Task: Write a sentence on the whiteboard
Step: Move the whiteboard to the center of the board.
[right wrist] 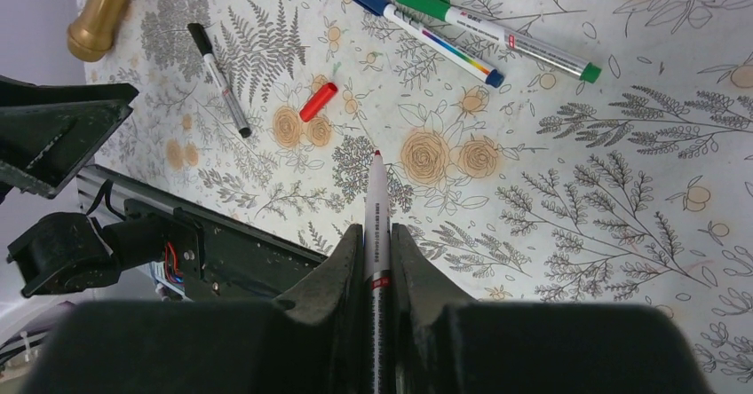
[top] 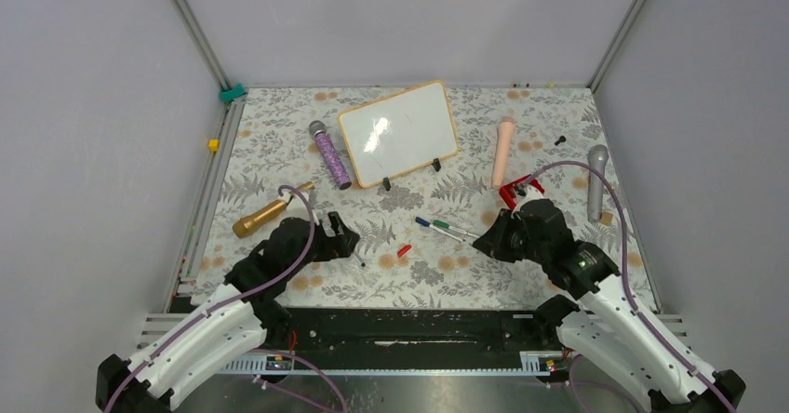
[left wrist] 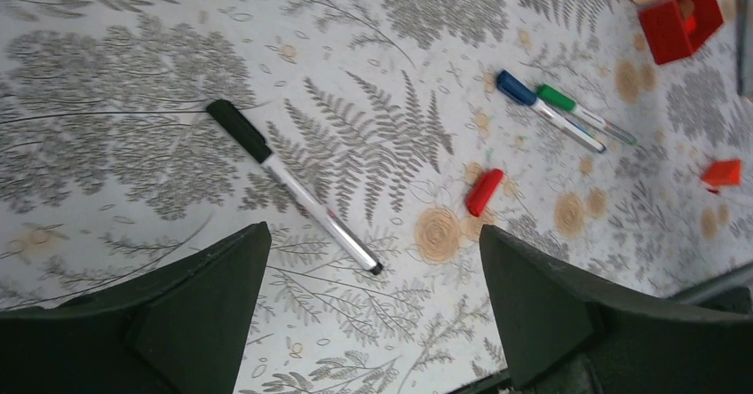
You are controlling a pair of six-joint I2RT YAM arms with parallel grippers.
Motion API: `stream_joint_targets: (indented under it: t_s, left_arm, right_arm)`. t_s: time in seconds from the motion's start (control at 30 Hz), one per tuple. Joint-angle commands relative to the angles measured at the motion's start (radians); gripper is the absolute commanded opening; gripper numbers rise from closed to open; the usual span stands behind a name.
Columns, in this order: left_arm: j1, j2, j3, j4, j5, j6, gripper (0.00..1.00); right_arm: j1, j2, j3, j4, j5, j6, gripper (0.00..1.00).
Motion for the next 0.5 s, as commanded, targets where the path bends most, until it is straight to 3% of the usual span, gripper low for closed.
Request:
stream_joint_targets:
  t_s: [0.0, 0.27, 0.47]
  left_arm:
    - [0.005, -0.041, 0.009, -0.050, -0.166, -0.039, 0.91]
    - [0.005, -0.068, 0.005, 0.030, -0.153, 0.088, 0.94]
    - [0.036, 0.104, 0.044, 0.132, -0.162, 0.110, 0.95]
  right_arm:
    - [0.000, -0.069, -0.025, 0.008, 0.003, -0.054, 0.00]
    - [0.000, -0.096, -0.036, 0.105, 0.019, -0.130, 0.00]
    - [0.000, -0.027, -0.012, 0.234, 0.066, -0.200, 0.00]
